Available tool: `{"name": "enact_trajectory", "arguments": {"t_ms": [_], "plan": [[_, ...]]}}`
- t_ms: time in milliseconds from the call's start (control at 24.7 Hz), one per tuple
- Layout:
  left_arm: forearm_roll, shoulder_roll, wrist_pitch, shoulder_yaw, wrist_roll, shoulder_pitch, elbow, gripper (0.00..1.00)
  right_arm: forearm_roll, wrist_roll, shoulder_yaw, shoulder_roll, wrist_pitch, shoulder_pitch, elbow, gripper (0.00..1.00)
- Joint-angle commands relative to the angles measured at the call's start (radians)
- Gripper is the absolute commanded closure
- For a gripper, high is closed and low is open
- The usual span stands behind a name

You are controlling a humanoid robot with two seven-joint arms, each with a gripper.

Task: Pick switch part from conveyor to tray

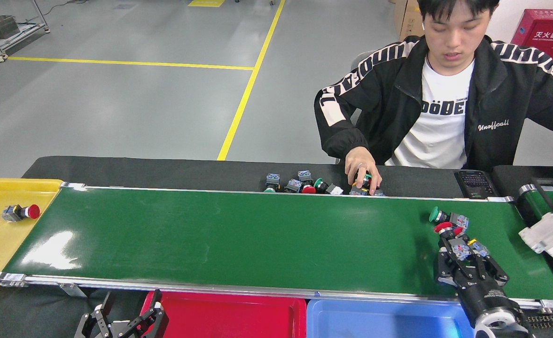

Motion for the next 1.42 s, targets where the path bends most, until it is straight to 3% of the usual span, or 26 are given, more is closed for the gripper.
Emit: {"name": "enact_trajectory", "arguments": {"t_ms": [0,162,243,284,324,365,648,932,1135,1297,1378], "plan": [[0.001,0.006,0.002,0.003,0.004,-0.007,-0.013,0.00,0.001,0.015,0.110,0.046,-0.067,-0.003,-0.038,0.82],[0.001,0.002,0.004,0.003,-0.001,-0.007,-0.013,0.00,0.032,0.025,0.377,0.061,-0.057,0.003,-0.041,0.75],[0.001,-0.001,0.005,0.003,-0.019,-0.007,-0.013,0.00,0.036,0.025,0.460,0.072,-0.049,0.012,-0.040,0.66],[0.001,-0.003,0.005,0.003,-0.034,-0.007,-0.013,0.00,0.044,0.025,0.500,0.078,-0.044,0.020,-0.037,0.51],[0.001,-0.003,0.005,0.003,-0.040,-0.007,-0.013,0.00,0.058,0.027,0.535,0.081,-0.041,0.029,-0.034,0.25],[0.001,-0.001,0.005,0.003,-0.040,-0.007,-0.013,0.00,0.064,0.027,0.549,0.084,-0.035,0.040,-0.034,0.09],[0.001,0.006,0.018,0.003,-0.036,-0.015,-0.013,0.00,0.064,0.027,0.533,0.114,-0.006,0.028,-0.053,0.06],[0.002,0.008,0.016,0.035,-0.037,-0.028,-0.013,0.00,0.064,-0.038,0.165,0.120,0.169,-0.021,-0.084,0.08],[0.004,0.005,0.008,0.042,-0.037,-0.061,-0.013,0.00,0.064,-0.154,-0.063,0.095,0.160,0.083,-0.084,0.06],[0.002,-0.004,0.019,-0.003,-0.048,-0.082,-0.013,0.00,0.064,-0.275,-0.077,0.058,0.152,0.195,-0.084,0.05],[0.001,-0.003,0.022,-0.015,-0.050,-0.082,-0.013,0.00,0.066,-0.268,-0.077,0.064,0.143,0.195,-0.083,0.06]]}}
